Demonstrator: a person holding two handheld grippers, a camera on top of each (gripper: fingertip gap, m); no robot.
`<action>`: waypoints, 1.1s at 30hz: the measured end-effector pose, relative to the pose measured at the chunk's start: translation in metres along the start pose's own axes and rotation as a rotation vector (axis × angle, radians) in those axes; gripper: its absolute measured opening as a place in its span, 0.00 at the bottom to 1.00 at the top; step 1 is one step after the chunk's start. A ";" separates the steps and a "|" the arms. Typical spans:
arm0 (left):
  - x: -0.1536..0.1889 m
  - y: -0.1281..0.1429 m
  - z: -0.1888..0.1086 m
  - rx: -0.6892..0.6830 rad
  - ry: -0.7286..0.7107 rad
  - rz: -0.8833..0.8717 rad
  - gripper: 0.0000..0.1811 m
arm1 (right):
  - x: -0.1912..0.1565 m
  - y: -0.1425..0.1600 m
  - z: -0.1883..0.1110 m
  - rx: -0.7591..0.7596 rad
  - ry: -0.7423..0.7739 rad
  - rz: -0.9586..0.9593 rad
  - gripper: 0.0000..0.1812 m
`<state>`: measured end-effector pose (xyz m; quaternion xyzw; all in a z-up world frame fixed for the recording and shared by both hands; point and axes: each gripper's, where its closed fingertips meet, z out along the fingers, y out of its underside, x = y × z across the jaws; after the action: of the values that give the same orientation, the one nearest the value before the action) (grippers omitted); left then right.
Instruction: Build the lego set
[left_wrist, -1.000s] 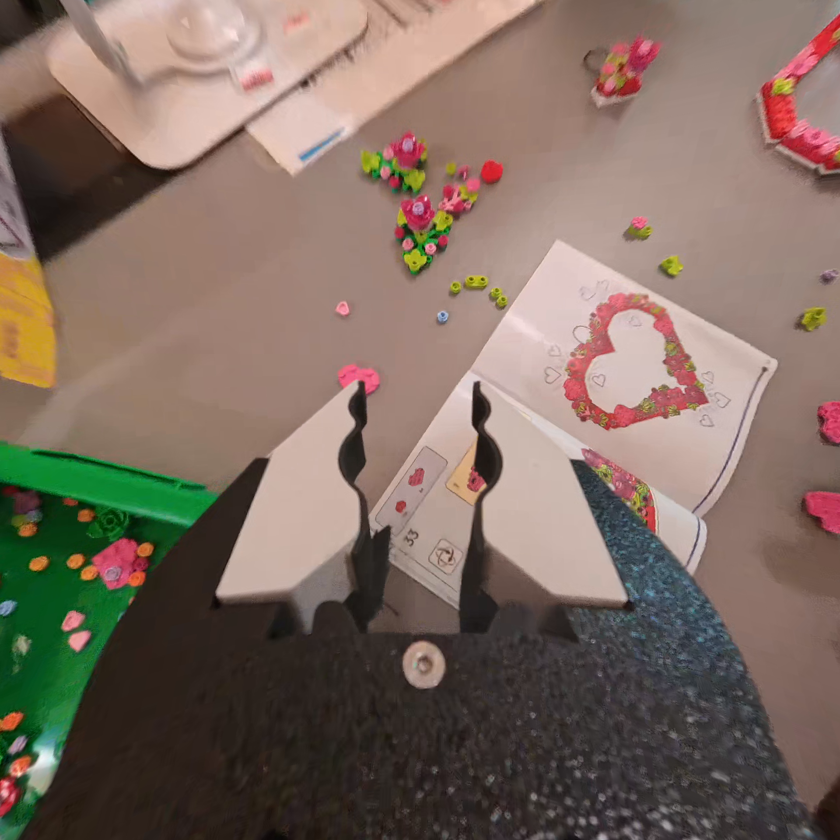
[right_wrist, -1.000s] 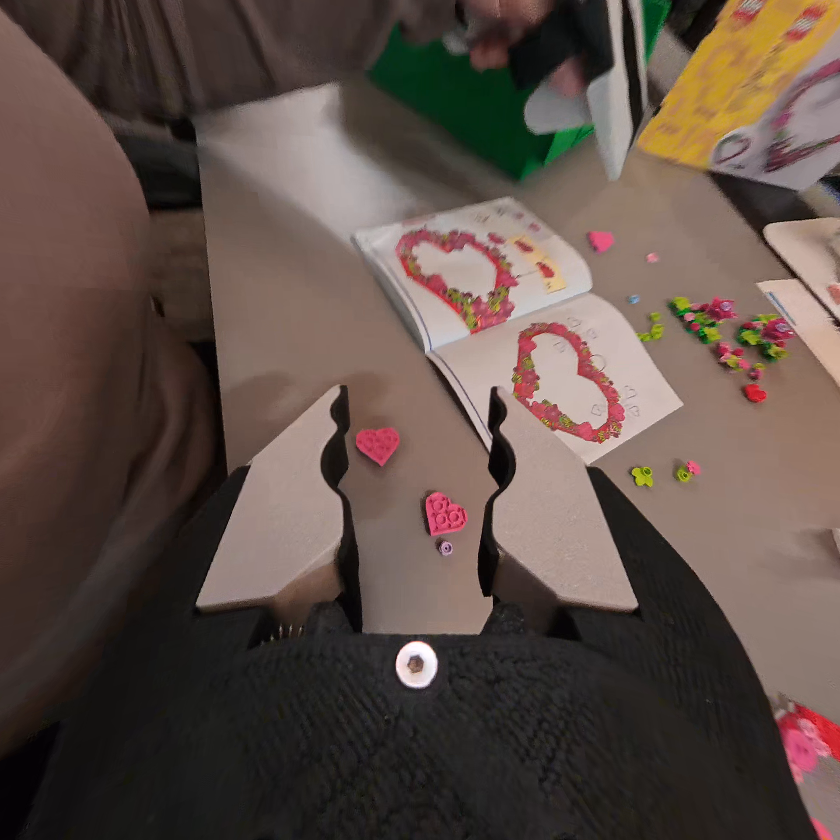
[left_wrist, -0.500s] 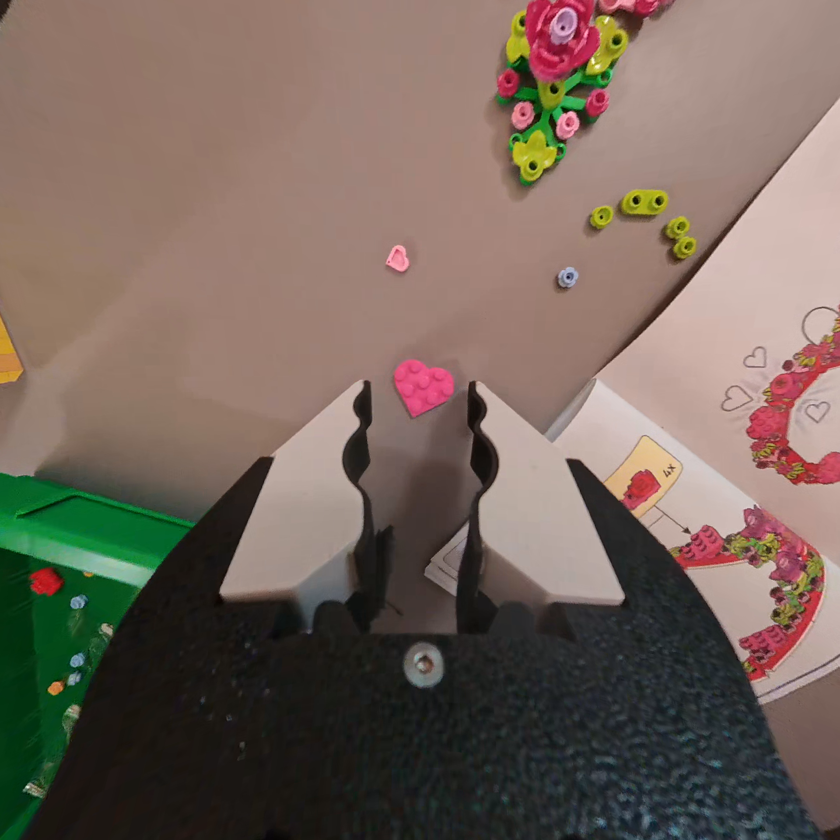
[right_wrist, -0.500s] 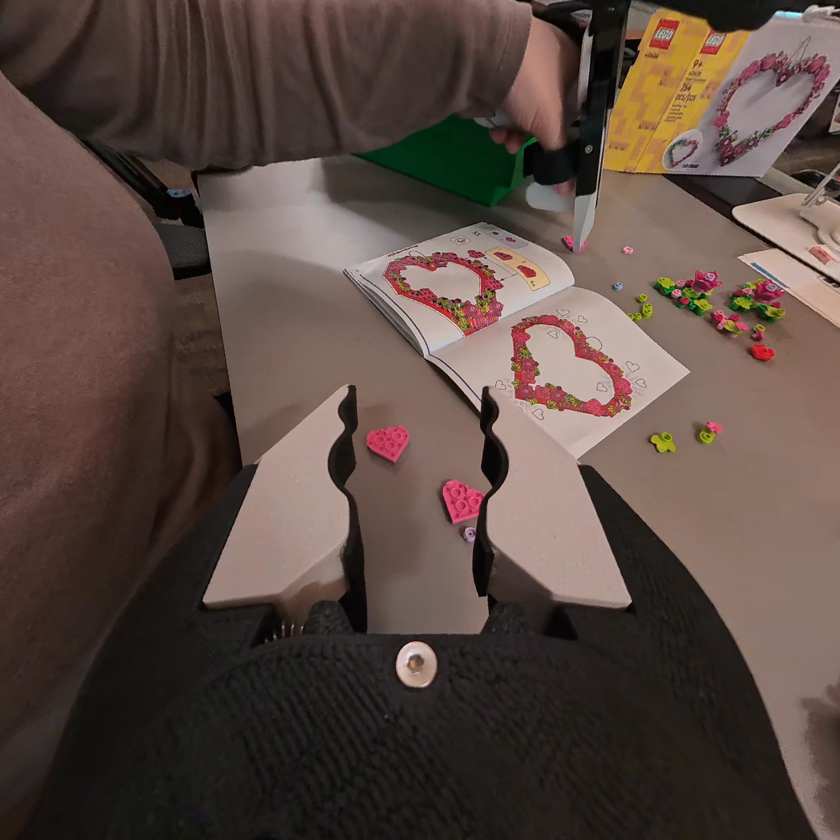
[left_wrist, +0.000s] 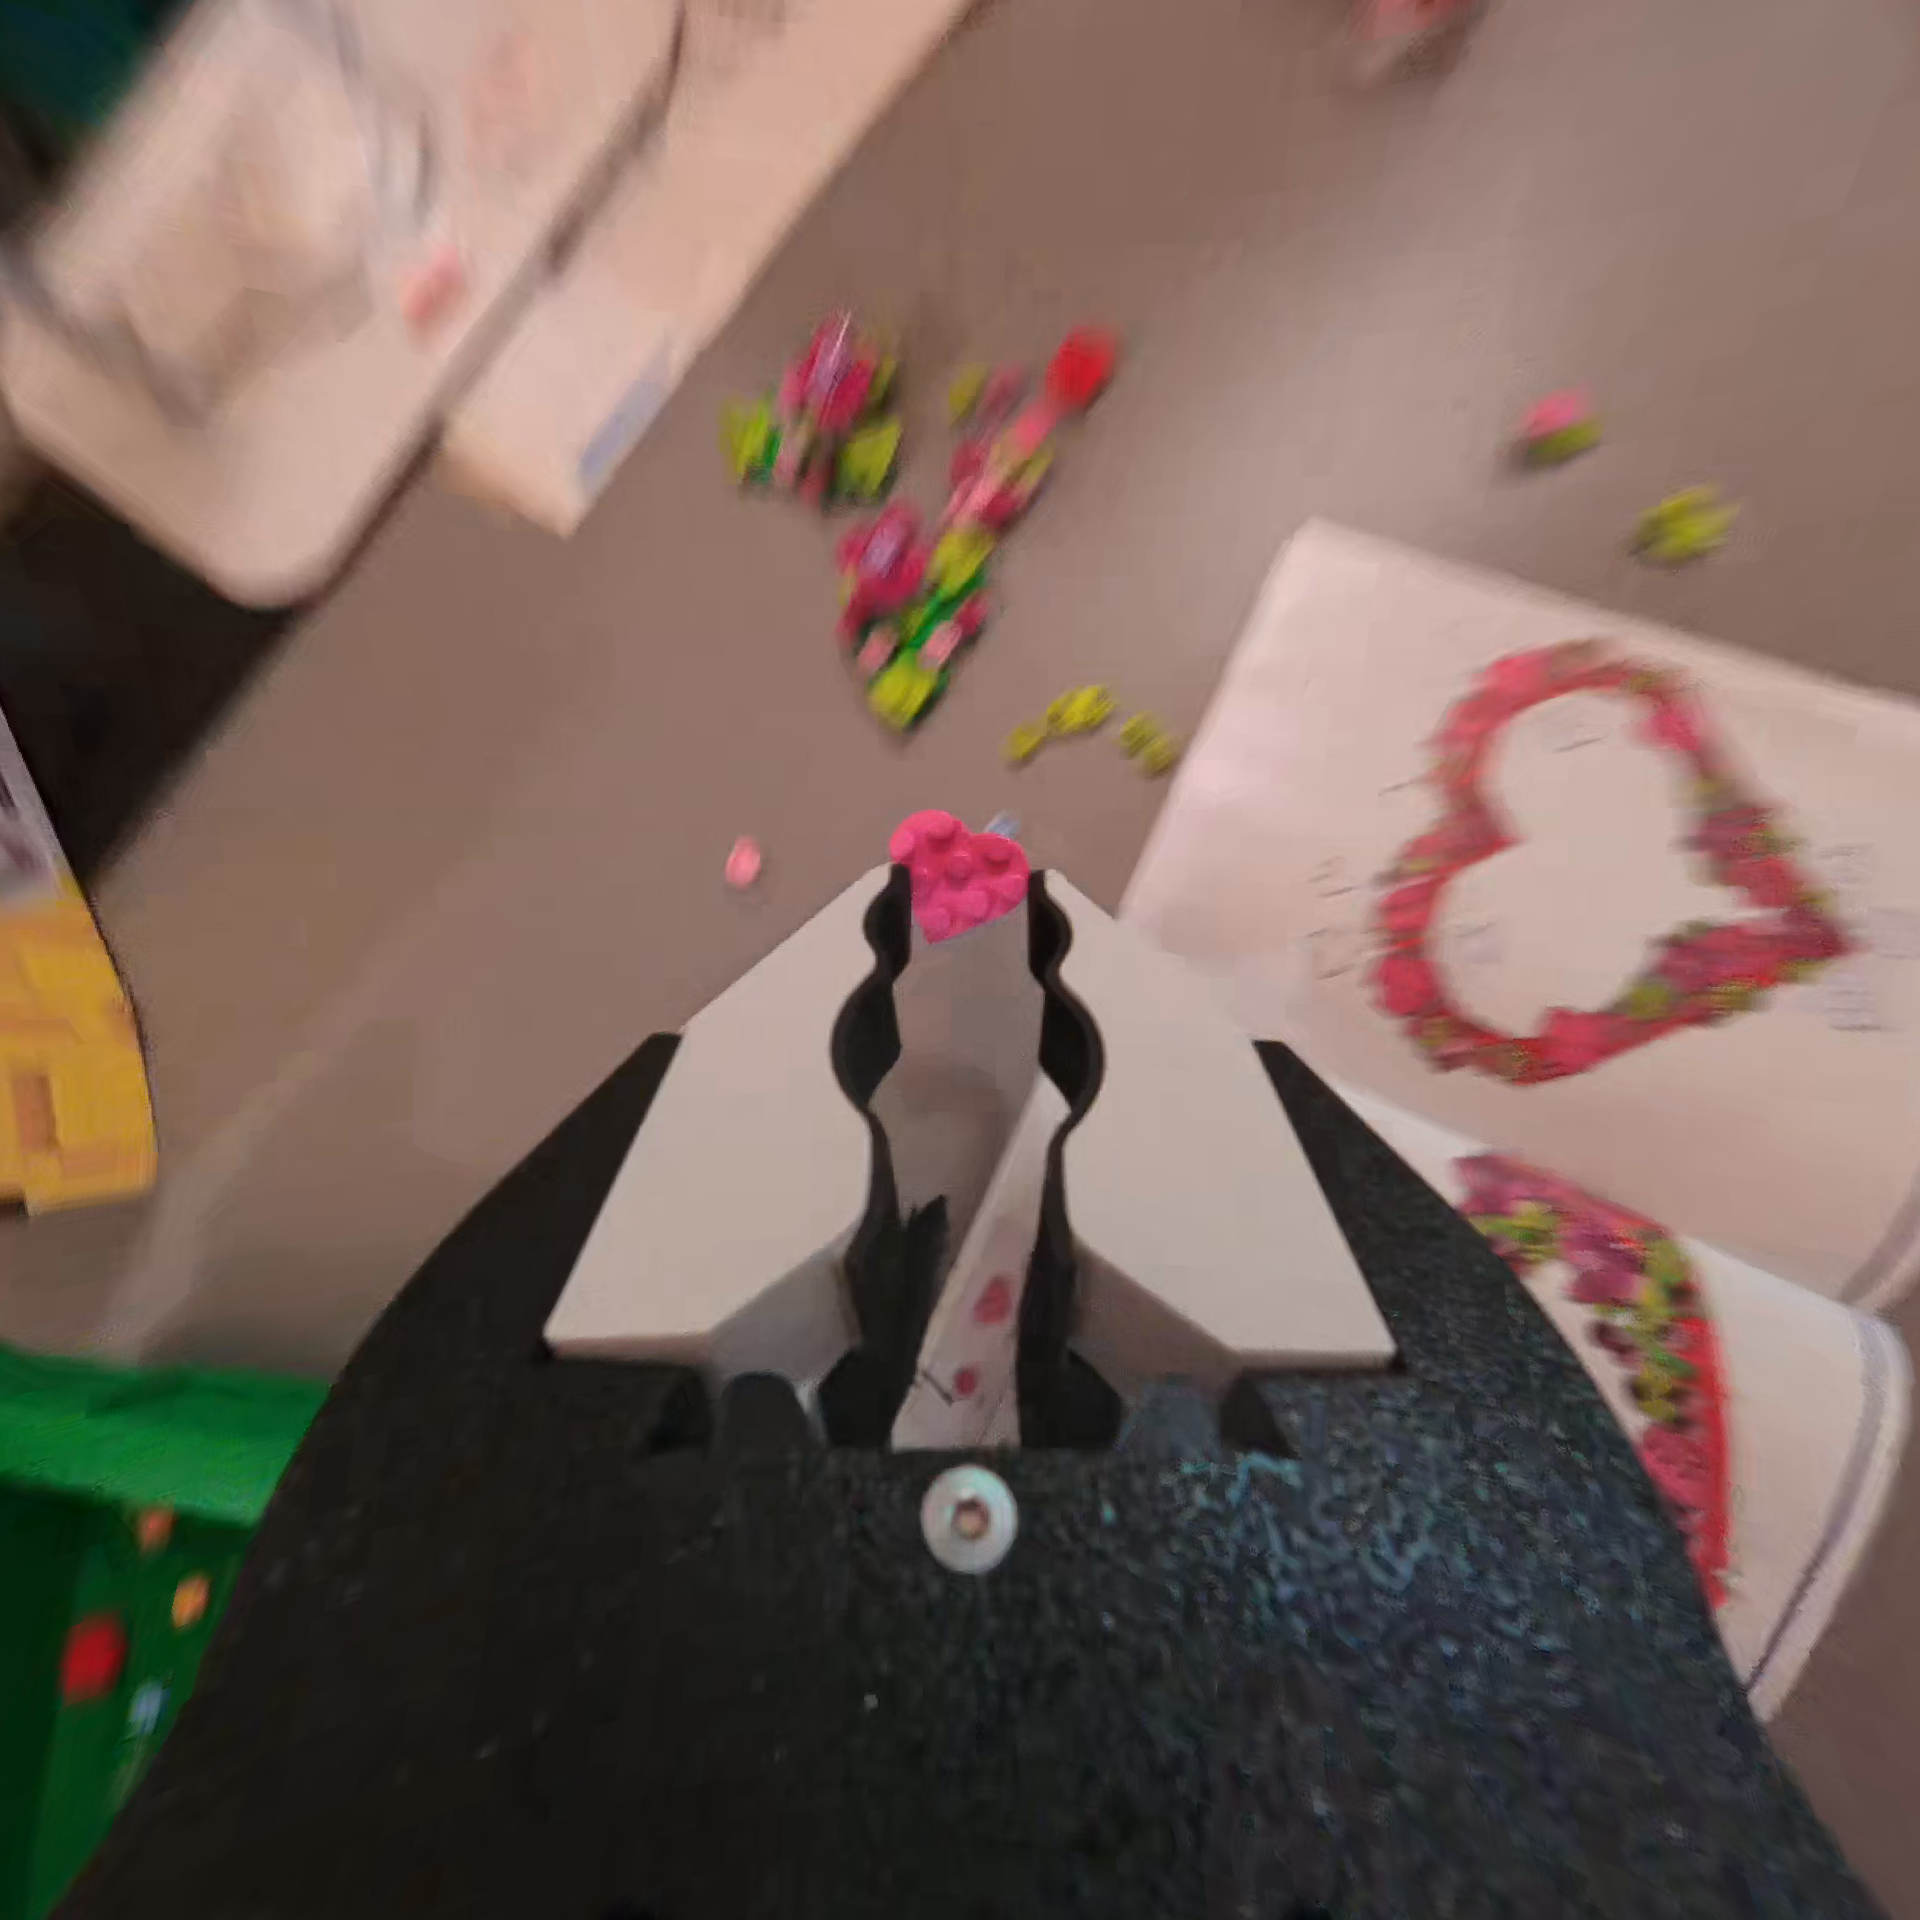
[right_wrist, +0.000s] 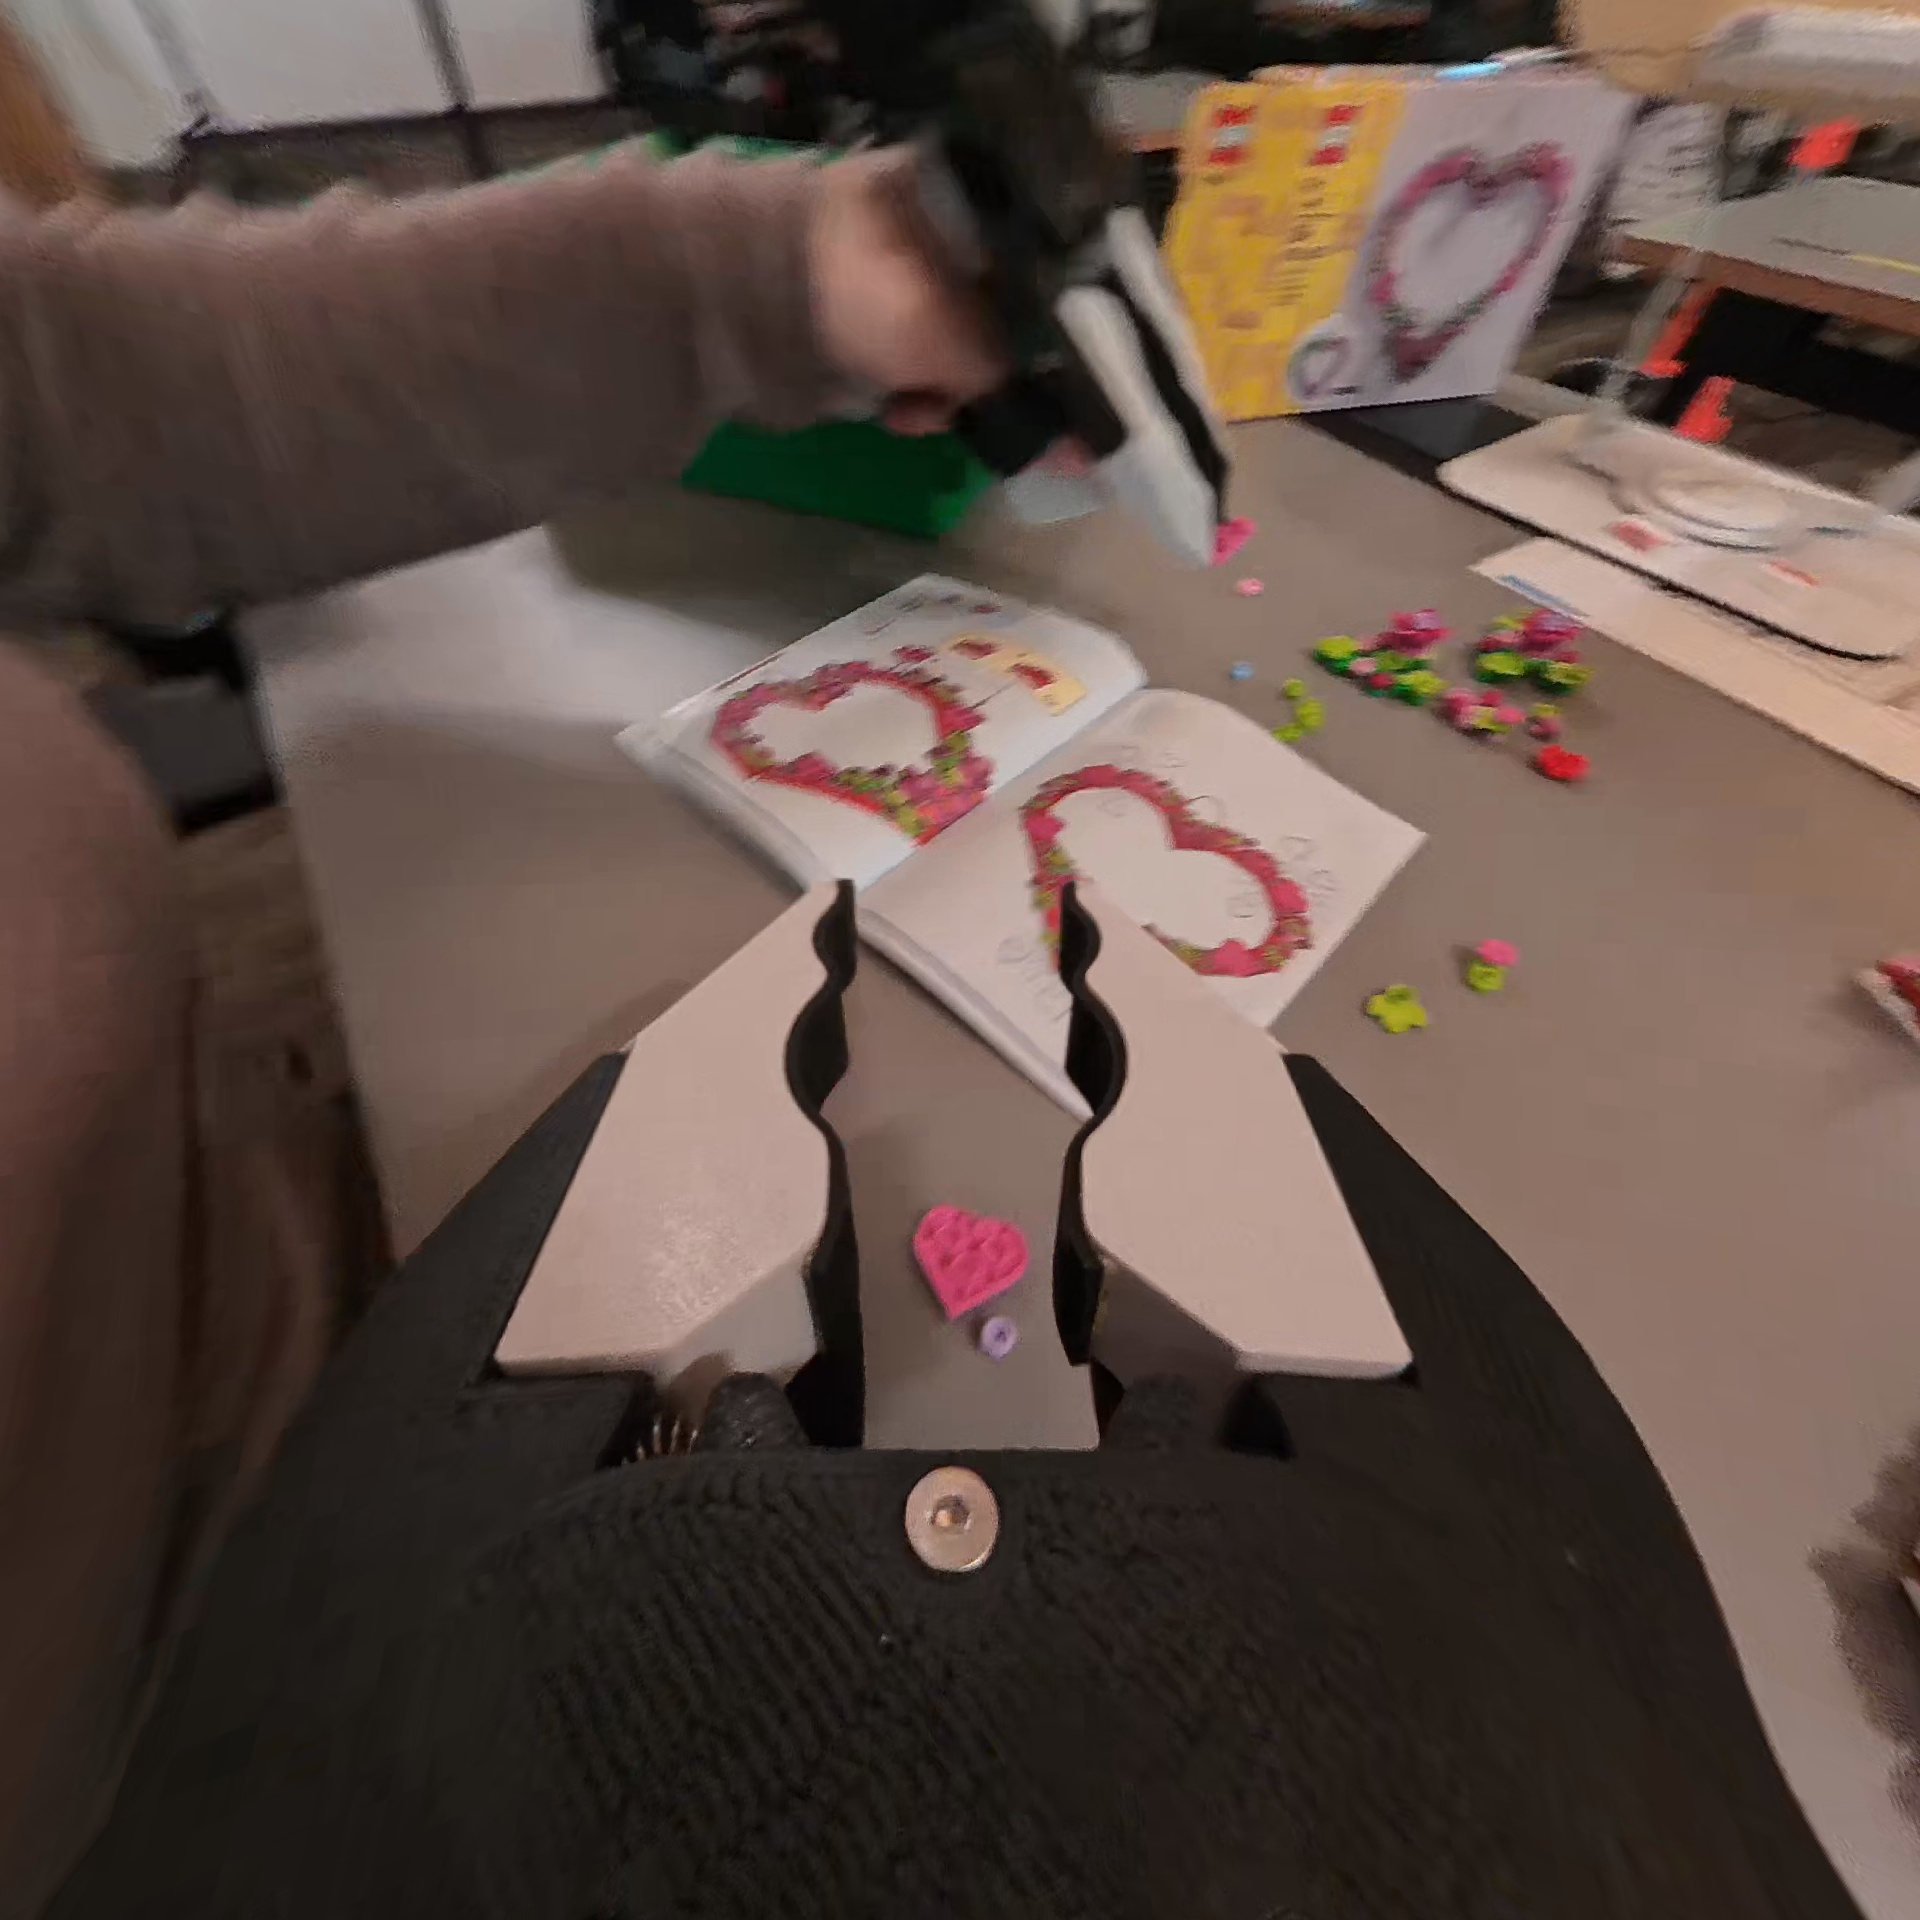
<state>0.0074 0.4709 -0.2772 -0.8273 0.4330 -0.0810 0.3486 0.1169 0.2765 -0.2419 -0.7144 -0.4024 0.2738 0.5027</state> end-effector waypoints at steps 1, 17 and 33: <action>0.018 -0.017 -0.012 0.124 0.010 0.072 0.11 | 0.011 -0.007 0.003 0.024 0.052 0.042 0.17; 0.146 -0.046 -0.091 0.681 -0.333 0.742 0.11 | 0.026 -0.061 0.046 0.129 -0.008 0.248 0.02; -0.002 0.022 -0.187 0.803 -0.553 0.140 0.08 | -0.044 0.063 0.058 -0.641 -0.022 -1.134 0.02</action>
<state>-0.0898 0.3693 -0.1526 -0.5870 0.3133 0.0046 0.7465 0.0665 0.2567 -0.3214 -0.5031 -0.7838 -0.1602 0.3269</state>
